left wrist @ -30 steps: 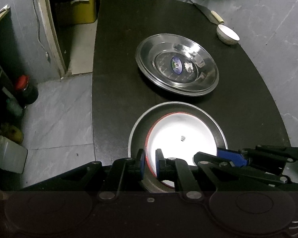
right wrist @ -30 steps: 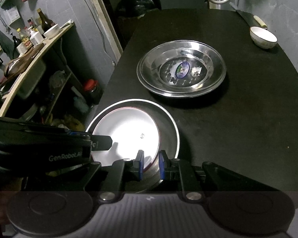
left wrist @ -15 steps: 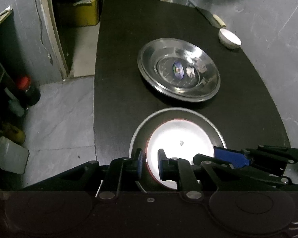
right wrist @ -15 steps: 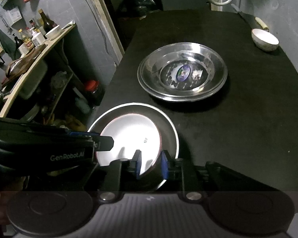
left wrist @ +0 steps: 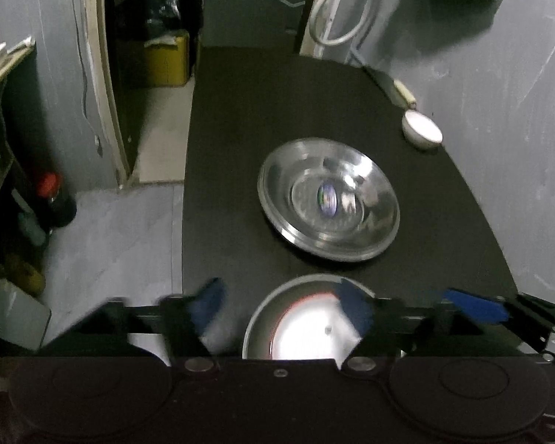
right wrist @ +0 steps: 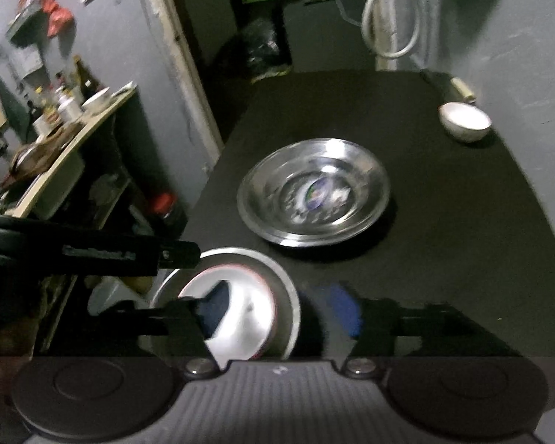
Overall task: Organize plates and bowls
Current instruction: 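Move both tools to the remaining red-rimmed white bowl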
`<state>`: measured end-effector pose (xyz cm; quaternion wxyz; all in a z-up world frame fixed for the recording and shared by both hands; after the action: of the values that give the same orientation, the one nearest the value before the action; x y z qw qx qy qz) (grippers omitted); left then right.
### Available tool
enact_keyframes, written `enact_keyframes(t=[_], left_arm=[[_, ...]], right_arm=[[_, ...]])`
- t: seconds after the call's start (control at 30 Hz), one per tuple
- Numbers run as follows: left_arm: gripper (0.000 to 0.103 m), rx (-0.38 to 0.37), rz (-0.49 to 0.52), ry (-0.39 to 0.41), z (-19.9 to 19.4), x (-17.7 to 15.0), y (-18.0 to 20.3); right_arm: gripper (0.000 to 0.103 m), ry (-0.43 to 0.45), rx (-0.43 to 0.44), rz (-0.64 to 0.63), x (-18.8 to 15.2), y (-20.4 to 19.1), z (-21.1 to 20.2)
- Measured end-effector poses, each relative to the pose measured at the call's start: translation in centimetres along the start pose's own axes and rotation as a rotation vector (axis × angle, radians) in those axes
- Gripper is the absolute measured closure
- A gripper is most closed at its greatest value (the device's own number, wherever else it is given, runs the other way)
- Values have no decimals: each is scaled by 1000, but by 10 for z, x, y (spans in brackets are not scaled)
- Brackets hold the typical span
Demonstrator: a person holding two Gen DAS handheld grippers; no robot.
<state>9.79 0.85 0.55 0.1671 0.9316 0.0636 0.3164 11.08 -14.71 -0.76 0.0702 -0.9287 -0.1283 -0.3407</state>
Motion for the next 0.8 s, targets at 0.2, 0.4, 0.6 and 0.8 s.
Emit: enact_keyframes(t=[0.2, 0.4, 0.6, 0.8], left_arm=[[6, -15, 18, 44, 13, 28, 15], [1, -48, 63, 46, 49, 62, 41], [1, -62, 103, 31, 96, 100, 69], [1, -65, 133, -3, 138, 125, 93]], right_arm=[[2, 33, -70, 51, 20, 31, 0], [0, 45, -144, 100, 40, 73, 8], [0, 17, -195, 126, 58, 114, 29], [0, 4, -204, 158, 74, 147, 55]])
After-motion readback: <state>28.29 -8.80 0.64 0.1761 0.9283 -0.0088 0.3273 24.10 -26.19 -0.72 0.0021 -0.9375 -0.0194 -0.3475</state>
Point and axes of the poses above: each gripper's, at about its wrist camera, not at the fingertips, and z roughly the way its jaws point, y to its right, x to its top, the point moved 4 cm from there along z, roughly the way its jaws point, and after that the axes turned 12 degrees about -x, right-handed, at the moved point
